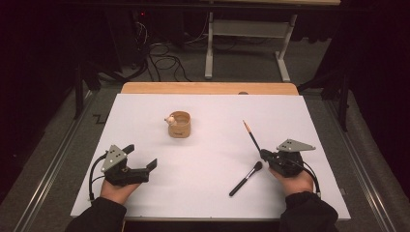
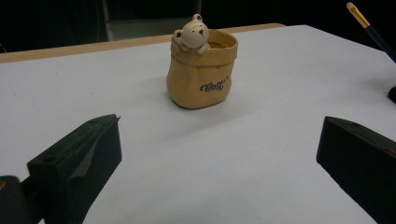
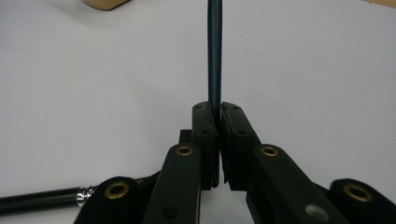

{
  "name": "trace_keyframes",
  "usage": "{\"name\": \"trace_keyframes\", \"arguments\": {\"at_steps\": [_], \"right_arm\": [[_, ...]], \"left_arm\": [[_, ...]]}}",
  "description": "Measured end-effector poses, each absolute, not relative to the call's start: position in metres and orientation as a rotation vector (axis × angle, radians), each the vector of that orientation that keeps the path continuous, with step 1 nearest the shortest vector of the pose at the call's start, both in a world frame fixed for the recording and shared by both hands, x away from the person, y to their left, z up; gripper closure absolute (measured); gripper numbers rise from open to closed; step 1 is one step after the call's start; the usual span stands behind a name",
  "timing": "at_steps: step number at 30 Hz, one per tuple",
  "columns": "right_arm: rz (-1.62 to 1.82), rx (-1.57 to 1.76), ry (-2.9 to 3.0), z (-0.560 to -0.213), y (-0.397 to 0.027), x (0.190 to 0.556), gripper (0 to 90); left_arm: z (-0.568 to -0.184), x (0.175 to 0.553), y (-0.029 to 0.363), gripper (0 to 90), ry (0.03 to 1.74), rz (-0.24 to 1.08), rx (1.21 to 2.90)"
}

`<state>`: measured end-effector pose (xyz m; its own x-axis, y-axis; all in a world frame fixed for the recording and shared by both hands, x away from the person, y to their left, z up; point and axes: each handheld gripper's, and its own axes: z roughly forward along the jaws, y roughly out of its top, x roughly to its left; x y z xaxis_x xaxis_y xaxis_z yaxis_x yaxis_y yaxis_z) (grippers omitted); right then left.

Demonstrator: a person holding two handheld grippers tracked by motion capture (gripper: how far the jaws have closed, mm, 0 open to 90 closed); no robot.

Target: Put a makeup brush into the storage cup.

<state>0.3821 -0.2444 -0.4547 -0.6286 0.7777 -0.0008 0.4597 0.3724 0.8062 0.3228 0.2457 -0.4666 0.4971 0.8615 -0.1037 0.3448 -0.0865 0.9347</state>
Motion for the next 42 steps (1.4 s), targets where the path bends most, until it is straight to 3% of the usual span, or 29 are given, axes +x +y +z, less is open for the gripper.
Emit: {"name": "trace_keyframes", "arguments": {"at_steps": [30,42], "right_arm": [[1.402,0.968,2.025,-0.435,-0.252,0.362,86.5],[1.405,0.956,2.024,-0.435,-0.252,0.362,86.5]], "left_arm": [[-0.466,0.322,0.243,0.9,1.014,0.582,1.676],[-0.447,0.317,0.224,0.2,0.951,0.602,1.671]]}}
